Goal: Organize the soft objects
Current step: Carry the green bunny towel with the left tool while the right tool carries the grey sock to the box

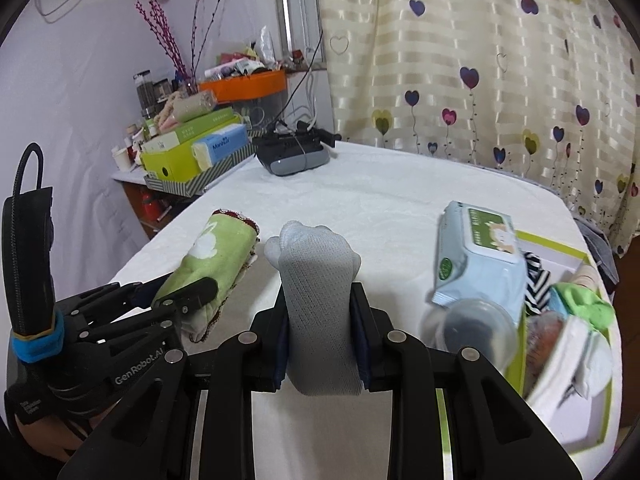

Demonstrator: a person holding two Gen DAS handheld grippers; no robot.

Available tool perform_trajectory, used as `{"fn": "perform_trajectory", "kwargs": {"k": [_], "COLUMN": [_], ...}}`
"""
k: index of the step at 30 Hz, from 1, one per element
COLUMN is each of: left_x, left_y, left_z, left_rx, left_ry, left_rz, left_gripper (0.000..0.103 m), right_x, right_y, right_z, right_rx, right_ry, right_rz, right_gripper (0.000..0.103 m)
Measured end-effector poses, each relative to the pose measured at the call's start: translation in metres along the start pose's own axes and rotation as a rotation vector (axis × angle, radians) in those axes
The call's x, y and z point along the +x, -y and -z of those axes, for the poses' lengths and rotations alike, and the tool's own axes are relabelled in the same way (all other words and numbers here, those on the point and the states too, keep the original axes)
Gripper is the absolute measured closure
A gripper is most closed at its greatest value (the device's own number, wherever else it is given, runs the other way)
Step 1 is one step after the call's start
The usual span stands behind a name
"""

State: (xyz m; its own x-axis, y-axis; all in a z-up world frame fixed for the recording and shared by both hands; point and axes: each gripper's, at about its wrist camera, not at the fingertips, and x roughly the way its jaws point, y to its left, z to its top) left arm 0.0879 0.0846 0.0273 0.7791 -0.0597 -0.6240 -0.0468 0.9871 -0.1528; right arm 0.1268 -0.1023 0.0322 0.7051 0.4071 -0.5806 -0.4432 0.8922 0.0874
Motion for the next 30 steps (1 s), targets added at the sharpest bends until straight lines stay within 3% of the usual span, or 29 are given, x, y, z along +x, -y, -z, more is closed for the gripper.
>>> {"fn": "perform_trajectory", "kwargs": {"k": [14,30], "left_x": [-0.050,-0.056], "left_y": [0.047,0.107], "left_z": [0.011,0.012], "left_rx": [0.057,0.122], "left_ry": [0.057,0.065], "left_rz": [0.051,0.123], "left_gripper": [0.074,0.074], "right_x": [-0.057,-0.085], "right_y": [0.019,0.069], "right_z": [0.024,0.042], "right_rx": [0.023,0.093], "right_ry": [0.076,0.113], "right_rz": [0.010,0.052], "right_gripper": [0.075,0.075]}}
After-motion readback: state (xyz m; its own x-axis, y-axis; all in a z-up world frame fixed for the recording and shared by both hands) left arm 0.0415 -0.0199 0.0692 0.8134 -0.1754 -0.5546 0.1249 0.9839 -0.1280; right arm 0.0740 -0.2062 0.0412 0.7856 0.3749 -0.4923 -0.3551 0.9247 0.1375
